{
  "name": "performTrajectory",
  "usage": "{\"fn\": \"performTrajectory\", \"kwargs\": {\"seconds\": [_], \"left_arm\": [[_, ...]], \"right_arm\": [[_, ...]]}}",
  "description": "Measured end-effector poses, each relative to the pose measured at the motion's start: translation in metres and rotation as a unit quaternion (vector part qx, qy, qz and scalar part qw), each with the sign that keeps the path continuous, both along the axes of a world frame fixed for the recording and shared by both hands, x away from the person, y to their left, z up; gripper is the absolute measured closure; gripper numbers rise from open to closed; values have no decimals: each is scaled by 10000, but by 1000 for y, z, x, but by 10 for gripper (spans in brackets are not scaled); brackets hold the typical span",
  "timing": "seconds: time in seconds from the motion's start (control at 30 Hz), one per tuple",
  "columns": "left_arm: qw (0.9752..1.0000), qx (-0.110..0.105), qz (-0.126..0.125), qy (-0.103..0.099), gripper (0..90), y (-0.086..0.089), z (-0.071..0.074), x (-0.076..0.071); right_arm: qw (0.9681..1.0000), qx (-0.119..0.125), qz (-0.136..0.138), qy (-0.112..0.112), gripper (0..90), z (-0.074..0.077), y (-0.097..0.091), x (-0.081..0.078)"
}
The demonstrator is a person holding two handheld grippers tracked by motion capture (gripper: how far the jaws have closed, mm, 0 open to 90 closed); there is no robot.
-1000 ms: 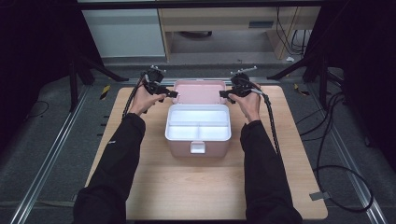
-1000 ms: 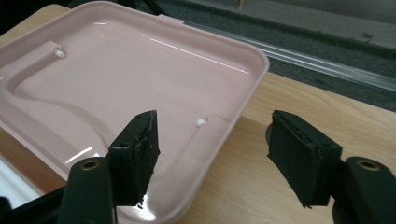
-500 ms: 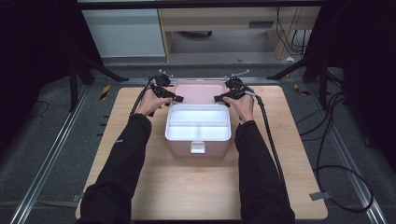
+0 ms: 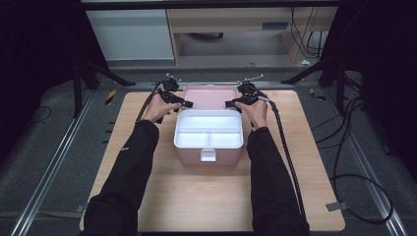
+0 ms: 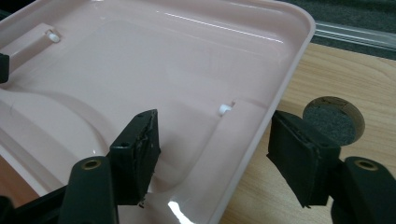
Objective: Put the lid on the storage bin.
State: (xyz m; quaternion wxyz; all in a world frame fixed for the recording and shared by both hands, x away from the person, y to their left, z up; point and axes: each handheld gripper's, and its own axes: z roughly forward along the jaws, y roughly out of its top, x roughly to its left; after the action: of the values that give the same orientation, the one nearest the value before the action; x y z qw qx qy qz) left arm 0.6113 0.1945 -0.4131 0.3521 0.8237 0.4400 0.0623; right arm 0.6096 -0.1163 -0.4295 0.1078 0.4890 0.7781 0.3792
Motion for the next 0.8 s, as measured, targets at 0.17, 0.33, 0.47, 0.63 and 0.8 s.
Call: {"fn": "performTrajectory", "kwargs": {"seconds": [0.17, 0.33, 0.47, 0.63, 0.8], "left_arm": [[10000, 17, 66, -14, 301, -4, -2, 0], [9997, 191, 98, -68, 327, -5, 1, -1], [9995, 290, 46, -102, 419, -3, 5, -3], [9995, 225, 4, -230, 451, -3, 12, -7], [9992, 104, -12, -377, 472, -1, 24, -11]], "right_arm": [[9999, 87, -54, 81, 351, -1, -1, 1], [9999, 135, -62, 75, 354, -1, 0, 2], [9998, 167, 8, 135, 392, 3, -1, 1], [10000, 10, 9, 53, 392, 8, -1, -2], [9999, 130, -8, -94, 393, 19, -6, -6]]}}
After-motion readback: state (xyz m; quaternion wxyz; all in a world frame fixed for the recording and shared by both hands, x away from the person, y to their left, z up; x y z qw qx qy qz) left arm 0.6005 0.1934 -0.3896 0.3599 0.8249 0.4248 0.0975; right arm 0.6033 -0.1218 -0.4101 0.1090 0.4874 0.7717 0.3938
